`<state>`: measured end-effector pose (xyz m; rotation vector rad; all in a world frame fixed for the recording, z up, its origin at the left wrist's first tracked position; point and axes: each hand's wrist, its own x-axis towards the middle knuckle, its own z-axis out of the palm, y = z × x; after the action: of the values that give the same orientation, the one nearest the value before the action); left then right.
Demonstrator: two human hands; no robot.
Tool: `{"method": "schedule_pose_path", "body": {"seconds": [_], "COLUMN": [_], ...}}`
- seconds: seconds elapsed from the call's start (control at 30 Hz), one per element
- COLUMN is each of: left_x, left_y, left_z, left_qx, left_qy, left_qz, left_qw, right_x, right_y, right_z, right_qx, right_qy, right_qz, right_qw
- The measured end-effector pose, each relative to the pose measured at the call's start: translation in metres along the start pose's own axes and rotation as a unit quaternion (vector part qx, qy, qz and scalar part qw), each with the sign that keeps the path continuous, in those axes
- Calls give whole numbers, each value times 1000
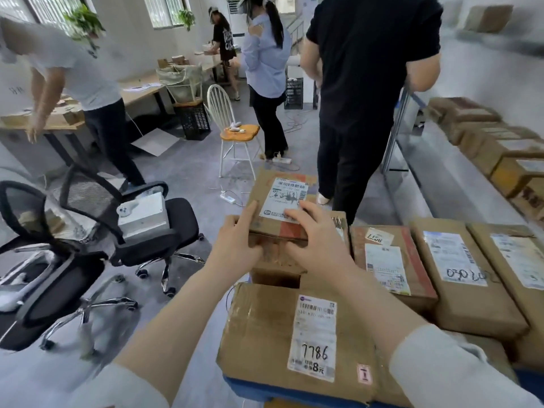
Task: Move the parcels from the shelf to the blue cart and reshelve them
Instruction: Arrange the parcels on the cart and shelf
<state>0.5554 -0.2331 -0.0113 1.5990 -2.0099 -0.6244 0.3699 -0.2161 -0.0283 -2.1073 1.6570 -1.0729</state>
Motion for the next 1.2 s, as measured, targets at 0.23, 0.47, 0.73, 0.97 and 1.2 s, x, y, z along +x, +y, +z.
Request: {"method": "schedule_pose_path", "body": {"seconds": [0.23,0.47,0.73,0.97,1.2], "left_x": [1,5,1,-9,-12], "left_y": [-43,-38,-35,-21,74], "left_z": [23,21,22,17,21], "left_qx": [-37,-51,-36,20,161], "left_qy": [-43,-63,-60,-32,-24], "left_qz": [-8,9,-14,-1,186], "left_qw": [998,997,997,999,969], "right_x": [-7,-10,-8,-20,-70], "right_y": [16,27,31,26,38], "right_z": [38,37,36,23,-81], "right_qx": [-24,-7,2,3,-164], "right_qy": [-33,-35,-56,-51,46], "right_qz": [16,47,37,56,86], "right_qw": [999,998,998,997,982]}}
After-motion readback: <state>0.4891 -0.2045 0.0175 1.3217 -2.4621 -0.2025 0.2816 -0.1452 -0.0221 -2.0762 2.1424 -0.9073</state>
